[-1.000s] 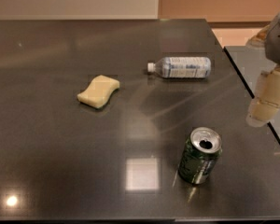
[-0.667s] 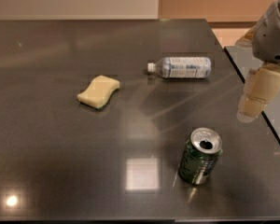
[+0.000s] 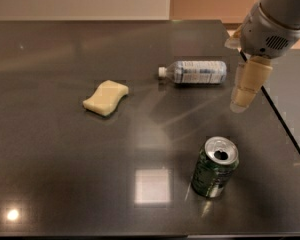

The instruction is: Move blue plastic bottle near sponge

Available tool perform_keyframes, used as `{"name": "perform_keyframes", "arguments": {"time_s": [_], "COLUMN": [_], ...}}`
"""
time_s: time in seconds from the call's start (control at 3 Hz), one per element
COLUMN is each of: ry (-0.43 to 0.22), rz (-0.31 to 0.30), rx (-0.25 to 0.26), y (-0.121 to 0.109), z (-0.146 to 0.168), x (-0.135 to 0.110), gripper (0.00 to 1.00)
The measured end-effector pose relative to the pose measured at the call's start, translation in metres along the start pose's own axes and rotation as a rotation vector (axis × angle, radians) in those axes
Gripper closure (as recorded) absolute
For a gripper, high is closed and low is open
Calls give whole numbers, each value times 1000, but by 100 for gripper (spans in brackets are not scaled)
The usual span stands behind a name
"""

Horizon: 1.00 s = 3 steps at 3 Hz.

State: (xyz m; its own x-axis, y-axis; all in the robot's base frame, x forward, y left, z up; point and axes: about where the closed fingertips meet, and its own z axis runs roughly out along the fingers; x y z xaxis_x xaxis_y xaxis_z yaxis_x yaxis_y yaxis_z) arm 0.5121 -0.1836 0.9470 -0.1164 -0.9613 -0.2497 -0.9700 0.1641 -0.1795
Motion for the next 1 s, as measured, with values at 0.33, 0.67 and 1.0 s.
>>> {"name": "perform_keyframes", "arguments": {"time_s": [0.33,0.67,1.0], "ry": [-23,-30,-34], "rz": [-11,-9,-13], "rx": [-27,-68,-98], "y": [-31,-63,-86], "z": [20,44,70], "x": [-9,-14,-18], "gripper": [0,0,0]}}
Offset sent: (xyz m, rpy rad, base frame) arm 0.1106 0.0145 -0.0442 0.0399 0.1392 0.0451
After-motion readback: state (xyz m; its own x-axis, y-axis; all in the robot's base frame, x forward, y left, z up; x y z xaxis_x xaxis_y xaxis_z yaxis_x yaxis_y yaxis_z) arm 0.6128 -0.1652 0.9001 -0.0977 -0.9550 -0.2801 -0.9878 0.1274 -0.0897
